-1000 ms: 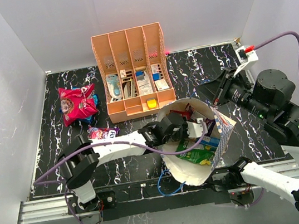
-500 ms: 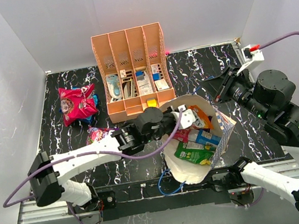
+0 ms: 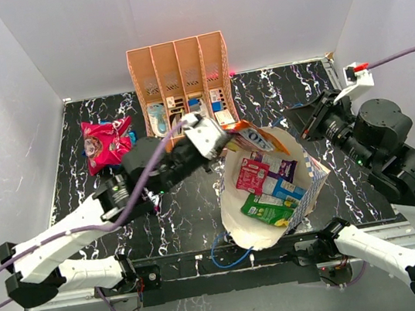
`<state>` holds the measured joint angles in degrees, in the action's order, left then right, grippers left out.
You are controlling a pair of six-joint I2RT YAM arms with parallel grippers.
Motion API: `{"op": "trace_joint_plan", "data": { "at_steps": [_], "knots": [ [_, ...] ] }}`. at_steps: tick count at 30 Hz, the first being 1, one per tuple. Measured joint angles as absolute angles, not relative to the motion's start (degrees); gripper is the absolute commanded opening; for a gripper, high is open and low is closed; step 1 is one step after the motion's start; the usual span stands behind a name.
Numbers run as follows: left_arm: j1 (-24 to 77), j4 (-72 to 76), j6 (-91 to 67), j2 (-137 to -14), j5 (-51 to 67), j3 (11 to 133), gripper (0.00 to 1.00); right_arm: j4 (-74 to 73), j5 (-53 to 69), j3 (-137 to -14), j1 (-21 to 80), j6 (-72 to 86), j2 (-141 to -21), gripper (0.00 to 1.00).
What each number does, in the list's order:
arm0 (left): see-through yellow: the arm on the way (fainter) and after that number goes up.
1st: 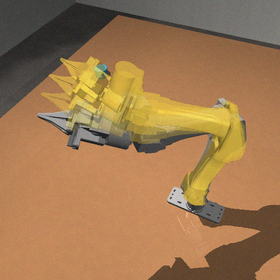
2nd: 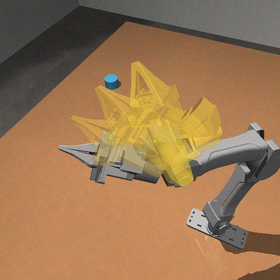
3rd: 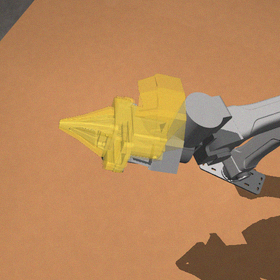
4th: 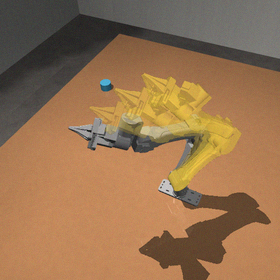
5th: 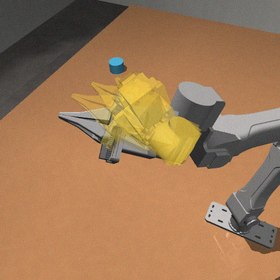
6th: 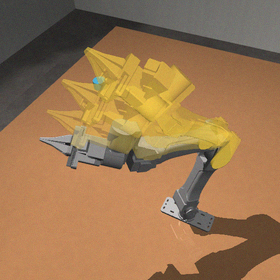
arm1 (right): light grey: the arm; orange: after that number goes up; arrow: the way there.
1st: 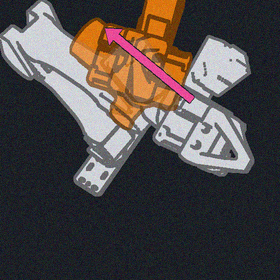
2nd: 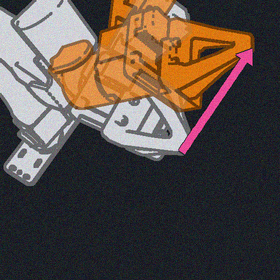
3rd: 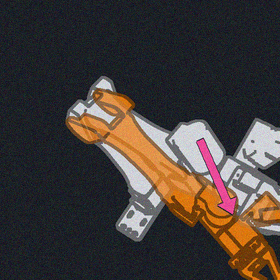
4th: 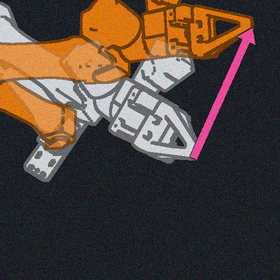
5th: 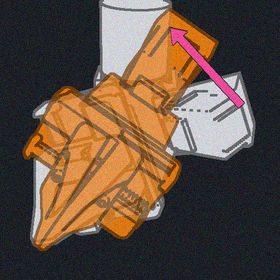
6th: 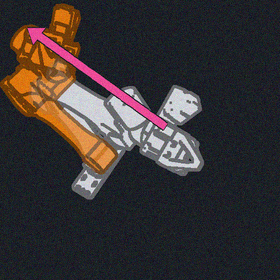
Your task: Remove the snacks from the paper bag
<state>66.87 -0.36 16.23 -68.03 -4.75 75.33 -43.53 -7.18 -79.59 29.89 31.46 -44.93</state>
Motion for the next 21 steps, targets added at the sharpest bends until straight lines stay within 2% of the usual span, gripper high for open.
{"op": "trace_joint_plan", "data": {
  "at_steps": [8,15,18,21],
  "knots": [
    [66.9,-5.4,10.7,-63.0,-11.9,85.5,0.0,-43.5,-7.8,-78.8,29.9,31.6,-43.5,0.08],
    [66.2,-12.3,8.3,-65.1,-35.0,90.4,0.0,-43.6,-7.9,-78.8,29.9,31.6,-43.1,0.08],
    [62.0,-19.1,4.4,-67.8,-39.8,90.8,0.0,-43.6,-8.2,-78.8,29.9,31.6,-42.8,0.08],
    [54.9,-26.2,-0.6,-70.1,-39.8,90.8,0.0,-43.8,-8.7,-78.3,29.9,31.6,-42.3,0.08]
  ]
}}
